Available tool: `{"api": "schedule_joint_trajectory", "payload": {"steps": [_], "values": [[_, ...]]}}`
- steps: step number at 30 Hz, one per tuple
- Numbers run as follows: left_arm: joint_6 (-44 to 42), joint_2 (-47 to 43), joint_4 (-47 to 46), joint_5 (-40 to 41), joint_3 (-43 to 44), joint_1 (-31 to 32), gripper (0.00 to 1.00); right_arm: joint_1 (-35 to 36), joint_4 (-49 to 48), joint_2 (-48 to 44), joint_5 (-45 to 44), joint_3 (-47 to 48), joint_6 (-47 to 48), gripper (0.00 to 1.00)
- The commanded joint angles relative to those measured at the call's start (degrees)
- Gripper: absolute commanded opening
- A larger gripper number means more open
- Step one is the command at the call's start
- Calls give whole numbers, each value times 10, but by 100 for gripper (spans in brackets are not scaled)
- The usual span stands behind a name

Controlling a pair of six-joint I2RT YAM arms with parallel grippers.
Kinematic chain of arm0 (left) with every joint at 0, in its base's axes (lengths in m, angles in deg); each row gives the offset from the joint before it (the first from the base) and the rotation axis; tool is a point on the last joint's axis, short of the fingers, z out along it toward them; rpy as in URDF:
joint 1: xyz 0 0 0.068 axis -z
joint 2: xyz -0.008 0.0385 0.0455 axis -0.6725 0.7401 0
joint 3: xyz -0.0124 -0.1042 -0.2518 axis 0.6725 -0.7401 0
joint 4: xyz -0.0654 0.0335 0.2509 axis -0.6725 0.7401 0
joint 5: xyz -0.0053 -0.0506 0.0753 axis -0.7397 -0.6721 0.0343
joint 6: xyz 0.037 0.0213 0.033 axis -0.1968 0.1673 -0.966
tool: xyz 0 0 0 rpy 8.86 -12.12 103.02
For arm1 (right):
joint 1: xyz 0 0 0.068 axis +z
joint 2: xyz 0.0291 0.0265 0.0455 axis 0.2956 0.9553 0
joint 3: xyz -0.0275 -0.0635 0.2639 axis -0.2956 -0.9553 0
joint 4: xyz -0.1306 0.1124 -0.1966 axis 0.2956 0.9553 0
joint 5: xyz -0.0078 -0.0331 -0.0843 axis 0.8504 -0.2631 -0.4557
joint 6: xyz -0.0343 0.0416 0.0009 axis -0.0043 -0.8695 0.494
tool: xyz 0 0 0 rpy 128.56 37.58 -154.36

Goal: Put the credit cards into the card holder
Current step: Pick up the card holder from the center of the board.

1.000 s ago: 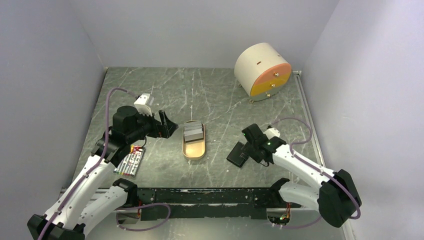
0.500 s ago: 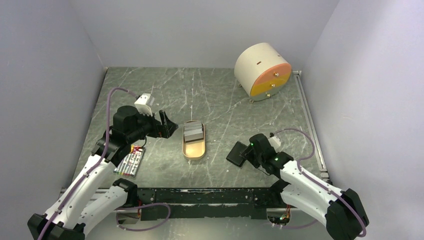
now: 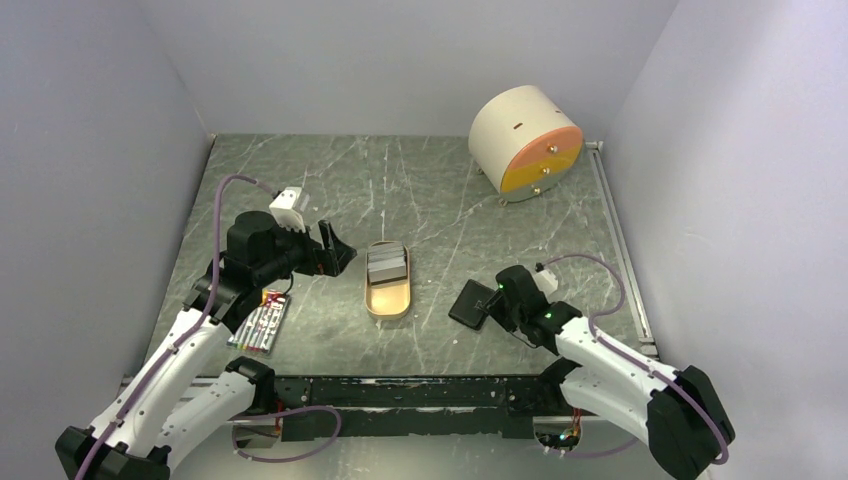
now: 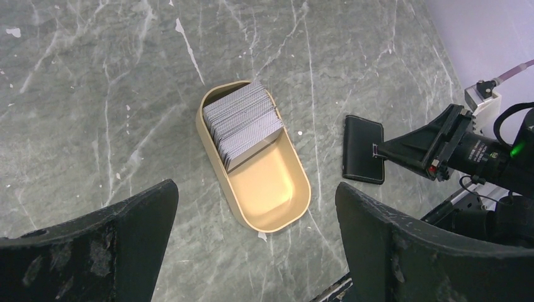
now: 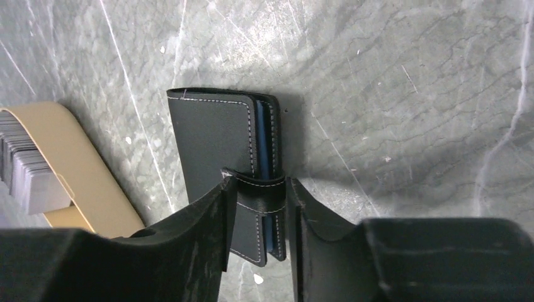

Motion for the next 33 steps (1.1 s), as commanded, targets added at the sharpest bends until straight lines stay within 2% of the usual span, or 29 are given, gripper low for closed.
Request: {"api": "schedule_joint_trajectory", "payload": {"steps": [1, 3, 6, 7, 9, 12, 14, 18, 20, 22, 23, 27, 33], "values": [[-24, -7, -17, 12, -2, -5, 99, -2, -9, -15, -14, 6, 16, 30], [-18, -10, -26, 35, -10, -5, 96, -2, 7, -26, -13, 23, 23, 17], [-22, -17, -56, 37, -16, -5, 90, -2, 30, -40, 9, 65, 35, 2], [-34, -19, -69, 27, -15, -5, 88, -2, 45, -43, 14, 83, 30, 0], [-72, -15, -101, -7, -7, -5, 73, -3, 79, -45, 25, 121, 12, 0], [-133, 8, -162, -64, -1, -1, 73, -2, 121, -41, 44, 160, -36, 0], [-182, 25, -214, -102, -9, 8, 69, -2, 131, -37, 70, 179, -65, 0], [-302, 21, -321, -166, -36, 47, 63, -3, 111, -34, 129, 209, -104, 0], [-397, 12, -373, -238, -66, 62, 61, -3, 100, -36, 139, 221, -122, 0], [-535, 2, -367, -333, -87, 81, 60, -3, 93, -36, 146, 229, -140, 0], [-581, -1, -367, -343, -96, 96, 59, -3, 88, -33, 152, 231, -147, 0], [-657, 16, -346, -316, -77, 134, 57, -3, 50, -26, 198, 225, -173, 0], [-725, 65, -323, -291, -42, 180, 57, -4, 6, -20, 237, 219, -192, 0]]}}
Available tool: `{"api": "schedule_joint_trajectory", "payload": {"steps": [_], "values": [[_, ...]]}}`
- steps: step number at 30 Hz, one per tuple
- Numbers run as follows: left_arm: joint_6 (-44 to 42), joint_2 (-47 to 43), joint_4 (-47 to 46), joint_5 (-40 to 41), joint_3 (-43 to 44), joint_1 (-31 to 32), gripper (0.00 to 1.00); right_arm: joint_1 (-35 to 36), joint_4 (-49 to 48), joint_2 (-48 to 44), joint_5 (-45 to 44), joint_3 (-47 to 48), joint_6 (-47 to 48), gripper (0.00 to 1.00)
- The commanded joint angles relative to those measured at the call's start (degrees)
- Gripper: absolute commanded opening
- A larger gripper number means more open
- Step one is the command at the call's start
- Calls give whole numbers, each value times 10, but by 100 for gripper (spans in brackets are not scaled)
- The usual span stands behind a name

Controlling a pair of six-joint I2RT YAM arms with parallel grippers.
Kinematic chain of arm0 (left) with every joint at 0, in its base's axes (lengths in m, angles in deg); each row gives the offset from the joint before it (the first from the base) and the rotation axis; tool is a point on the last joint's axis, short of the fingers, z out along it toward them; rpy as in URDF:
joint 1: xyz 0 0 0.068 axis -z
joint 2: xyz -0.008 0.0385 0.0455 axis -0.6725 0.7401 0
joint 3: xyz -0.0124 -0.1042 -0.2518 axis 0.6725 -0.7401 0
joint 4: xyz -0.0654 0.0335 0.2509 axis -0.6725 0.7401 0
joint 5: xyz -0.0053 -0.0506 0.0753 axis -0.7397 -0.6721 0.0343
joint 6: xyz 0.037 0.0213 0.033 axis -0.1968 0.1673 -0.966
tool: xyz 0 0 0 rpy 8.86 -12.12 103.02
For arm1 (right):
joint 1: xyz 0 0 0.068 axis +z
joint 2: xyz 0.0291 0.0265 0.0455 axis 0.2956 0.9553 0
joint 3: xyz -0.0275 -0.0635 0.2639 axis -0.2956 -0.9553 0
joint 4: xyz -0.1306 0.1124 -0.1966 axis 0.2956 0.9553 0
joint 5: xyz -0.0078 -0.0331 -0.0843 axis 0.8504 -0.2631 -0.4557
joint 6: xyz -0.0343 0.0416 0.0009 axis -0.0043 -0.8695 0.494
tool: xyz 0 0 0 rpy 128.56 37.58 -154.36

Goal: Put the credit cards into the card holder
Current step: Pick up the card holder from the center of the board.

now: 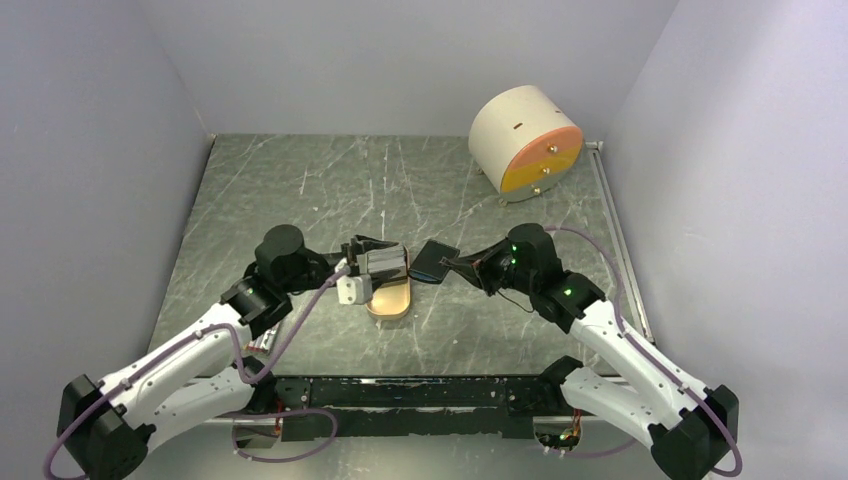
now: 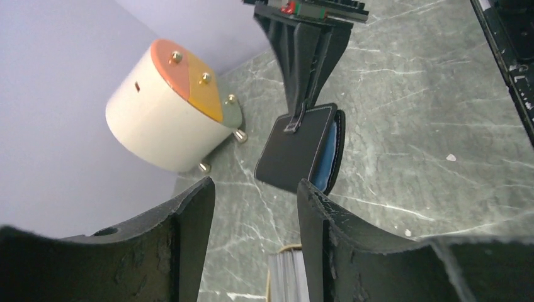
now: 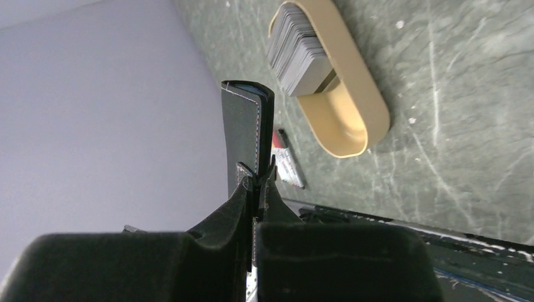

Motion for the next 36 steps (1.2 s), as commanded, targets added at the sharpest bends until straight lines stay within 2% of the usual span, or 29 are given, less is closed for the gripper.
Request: {"api": "schedule_joint_trajectory", "payload": {"steps": [1, 3, 5, 6, 18, 23, 27, 29, 32, 33, 34, 36], "values": [[-108, 39, 10, -16, 45, 32, 57, -3, -50, 0, 45, -1, -30, 0], [-139, 69, 54, -6, 66, 48, 58, -3, -65, -8, 53, -10, -36, 0], [-168, 102, 88, 13, 80, 65, 72, -3, -78, -13, 60, -20, -46, 0], [-180, 111, 96, 19, 83, 73, 74, -3, -80, -15, 62, -22, -48, 0], [-219, 154, 70, 75, 86, 119, 71, -4, -91, -23, 67, -34, -60, 0], [-231, 156, 36, 137, 74, 130, 58, -3, -96, -23, 73, -33, -58, 0], [-221, 151, 21, 161, 75, 131, 34, -3, -84, -22, 72, -30, -39, 0], [-209, 148, 7, 166, 69, 131, 30, -3, -85, -25, 73, -35, -38, 0], [-195, 152, -3, 185, 68, 131, 10, -4, -98, -29, 76, -45, -36, 0], [-191, 154, 1, 189, 71, 131, 9, -3, -105, -28, 82, -48, -31, 1], [-185, 155, 7, 193, 76, 131, 9, -3, -112, -25, 87, -49, -22, 7], [-162, 159, 16, 202, 90, 131, 9, -3, -118, -20, 87, -45, 7, 30]]}}
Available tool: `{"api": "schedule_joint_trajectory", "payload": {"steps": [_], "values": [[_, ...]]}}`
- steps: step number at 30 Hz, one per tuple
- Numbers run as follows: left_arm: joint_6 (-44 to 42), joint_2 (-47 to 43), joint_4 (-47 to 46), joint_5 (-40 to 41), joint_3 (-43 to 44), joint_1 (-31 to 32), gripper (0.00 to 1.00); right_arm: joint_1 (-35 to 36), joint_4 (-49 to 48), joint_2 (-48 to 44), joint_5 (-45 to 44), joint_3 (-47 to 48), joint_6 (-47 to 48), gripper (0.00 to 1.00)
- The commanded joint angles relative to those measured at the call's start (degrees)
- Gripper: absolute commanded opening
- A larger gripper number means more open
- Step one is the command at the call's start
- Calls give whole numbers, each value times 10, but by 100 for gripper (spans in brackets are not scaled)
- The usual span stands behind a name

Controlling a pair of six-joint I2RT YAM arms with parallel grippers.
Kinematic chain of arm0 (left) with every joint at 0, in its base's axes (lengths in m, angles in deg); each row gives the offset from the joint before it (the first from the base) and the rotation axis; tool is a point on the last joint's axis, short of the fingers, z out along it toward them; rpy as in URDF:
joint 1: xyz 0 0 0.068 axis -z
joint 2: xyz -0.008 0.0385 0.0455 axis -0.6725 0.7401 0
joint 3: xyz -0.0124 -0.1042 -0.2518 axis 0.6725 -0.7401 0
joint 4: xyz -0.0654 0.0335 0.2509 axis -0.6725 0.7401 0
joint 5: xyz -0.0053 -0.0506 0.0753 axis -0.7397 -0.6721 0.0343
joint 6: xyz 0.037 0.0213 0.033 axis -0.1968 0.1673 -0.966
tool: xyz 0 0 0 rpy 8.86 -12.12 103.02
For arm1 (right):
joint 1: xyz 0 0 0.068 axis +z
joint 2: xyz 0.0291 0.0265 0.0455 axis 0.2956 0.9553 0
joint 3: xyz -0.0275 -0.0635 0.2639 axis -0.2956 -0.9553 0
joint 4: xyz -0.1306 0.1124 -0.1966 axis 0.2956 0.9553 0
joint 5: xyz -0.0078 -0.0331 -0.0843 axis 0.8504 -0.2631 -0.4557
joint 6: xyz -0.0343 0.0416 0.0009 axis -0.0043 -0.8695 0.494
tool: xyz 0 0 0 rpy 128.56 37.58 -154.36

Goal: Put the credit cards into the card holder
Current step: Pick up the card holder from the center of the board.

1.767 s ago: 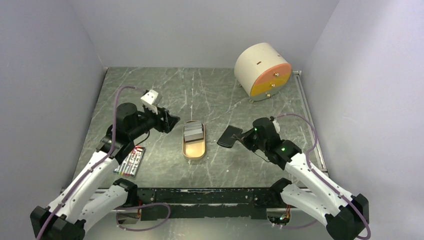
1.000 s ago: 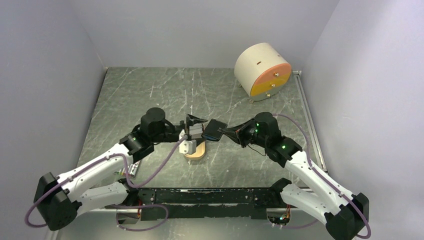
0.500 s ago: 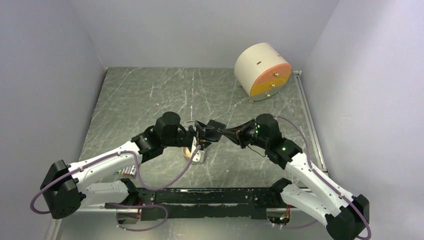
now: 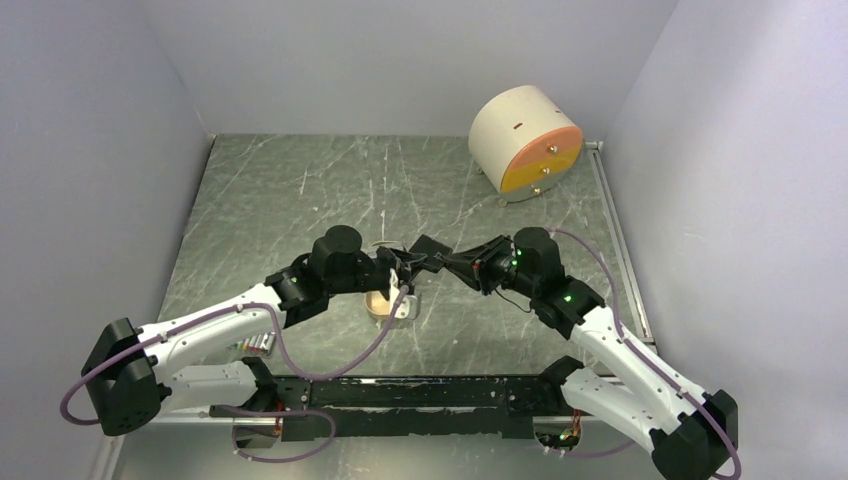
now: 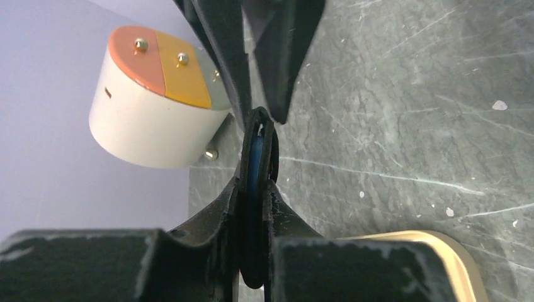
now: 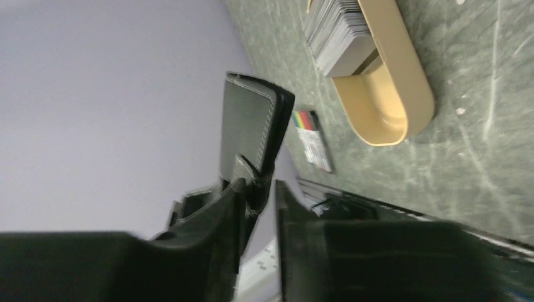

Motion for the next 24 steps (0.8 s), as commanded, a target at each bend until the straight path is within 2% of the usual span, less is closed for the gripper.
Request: {"api": "schedule_joint_trajectory", "payload": {"steps": [1, 4, 10, 14, 20, 24], "values": [[49, 3, -20, 50, 26, 0, 9, 1, -19, 0, 20, -1, 66, 38], [136, -5, -26, 91, 39, 1, 9, 1, 7, -11, -27, 21, 140, 49], [344, -22, 9, 142, 79, 0, 9, 1, -18, -79, -114, 40, 352, 56], [523, -31, 30, 180, 92, -14, 9, 2, -37, -83, -141, 52, 501, 56], [731, -35, 85, 88, 118, -77, 9, 33, -115, -64, -78, 47, 676, 54], [850, -45, 111, 70, 120, -91, 9, 84, -184, -79, -95, 17, 792, 53]]}}
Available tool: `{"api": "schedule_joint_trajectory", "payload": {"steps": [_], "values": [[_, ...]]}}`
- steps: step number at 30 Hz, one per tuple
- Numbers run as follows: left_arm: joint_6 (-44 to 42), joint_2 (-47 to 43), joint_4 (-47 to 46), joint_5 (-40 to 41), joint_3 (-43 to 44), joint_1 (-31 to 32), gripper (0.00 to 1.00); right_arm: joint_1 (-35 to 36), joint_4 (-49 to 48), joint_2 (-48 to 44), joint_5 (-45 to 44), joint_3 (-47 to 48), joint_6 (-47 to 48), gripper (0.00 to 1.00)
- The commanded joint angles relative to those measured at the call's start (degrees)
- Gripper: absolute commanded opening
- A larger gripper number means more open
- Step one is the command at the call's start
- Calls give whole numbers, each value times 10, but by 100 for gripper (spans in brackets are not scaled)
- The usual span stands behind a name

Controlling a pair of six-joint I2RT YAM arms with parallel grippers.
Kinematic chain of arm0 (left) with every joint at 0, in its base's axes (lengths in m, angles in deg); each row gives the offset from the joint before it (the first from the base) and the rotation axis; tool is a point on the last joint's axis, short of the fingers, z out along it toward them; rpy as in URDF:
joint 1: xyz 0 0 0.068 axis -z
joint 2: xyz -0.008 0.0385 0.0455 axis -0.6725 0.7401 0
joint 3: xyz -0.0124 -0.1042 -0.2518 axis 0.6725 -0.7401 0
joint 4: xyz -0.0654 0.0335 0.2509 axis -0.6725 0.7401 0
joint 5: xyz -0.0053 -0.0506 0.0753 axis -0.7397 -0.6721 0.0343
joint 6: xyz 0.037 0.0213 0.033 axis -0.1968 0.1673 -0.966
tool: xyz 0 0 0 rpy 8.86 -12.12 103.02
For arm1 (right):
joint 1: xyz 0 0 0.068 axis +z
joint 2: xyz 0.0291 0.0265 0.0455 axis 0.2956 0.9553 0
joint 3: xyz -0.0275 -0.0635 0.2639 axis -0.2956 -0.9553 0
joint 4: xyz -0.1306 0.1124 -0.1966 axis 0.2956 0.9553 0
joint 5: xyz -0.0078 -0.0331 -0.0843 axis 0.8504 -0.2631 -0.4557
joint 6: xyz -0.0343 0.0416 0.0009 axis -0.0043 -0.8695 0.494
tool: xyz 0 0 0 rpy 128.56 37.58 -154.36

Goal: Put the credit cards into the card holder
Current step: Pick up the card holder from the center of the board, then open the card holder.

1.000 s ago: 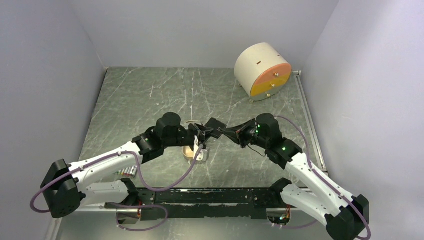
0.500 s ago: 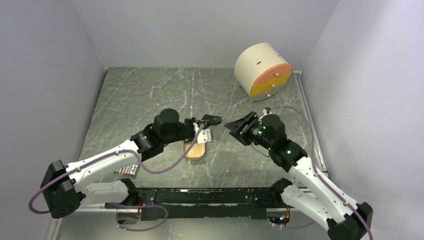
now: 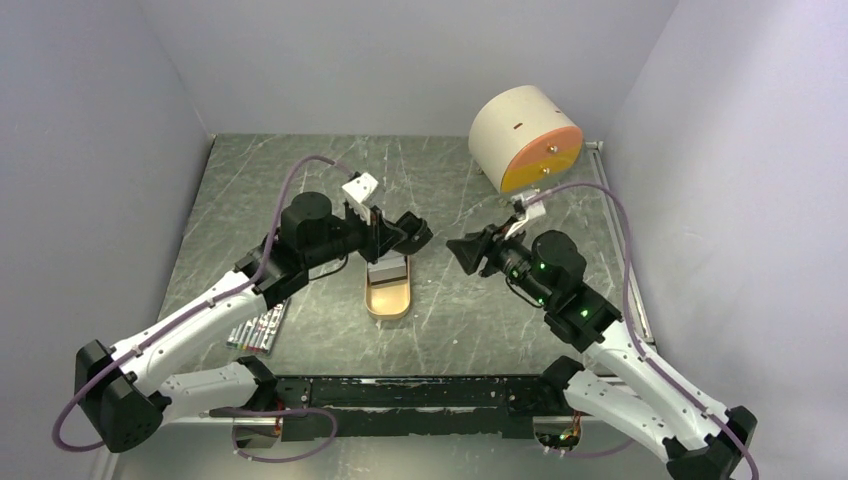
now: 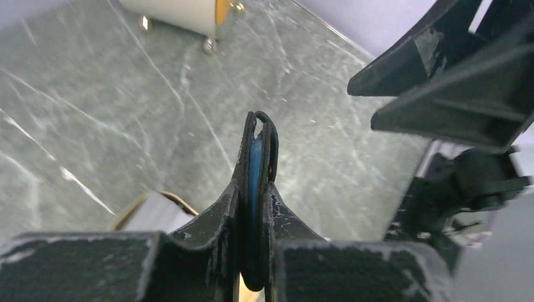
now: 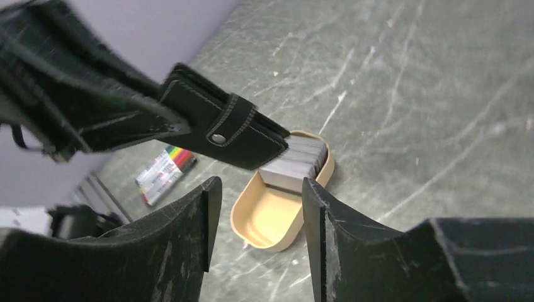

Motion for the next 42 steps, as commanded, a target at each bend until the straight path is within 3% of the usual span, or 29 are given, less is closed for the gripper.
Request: {"api": "schedule_joint_trajectory", "payload": {"steps": [1, 8, 15, 27, 31, 37, 42], "values": [[204, -21, 34, -42, 18, -10, 9, 49, -118, -24, 5, -36, 192, 53], [334, -44, -4, -110, -21, -18, 9, 131, -270, -10, 58, -89, 373, 49], [406, -74, -56, -128, -50, -20, 9, 215, -299, 15, -10, -99, 508, 49], [429, -93, -75, -175, -55, -20, 9, 297, -301, 42, -146, -111, 582, 49], [418, -91, -53, -181, -48, -20, 9, 298, -273, 48, -176, -99, 563, 35], [413, -96, -35, -172, -49, -20, 9, 300, -301, 31, -221, -114, 558, 3], [405, -95, -13, -163, -46, -20, 9, 300, -301, 29, -244, -110, 541, 0]]}}
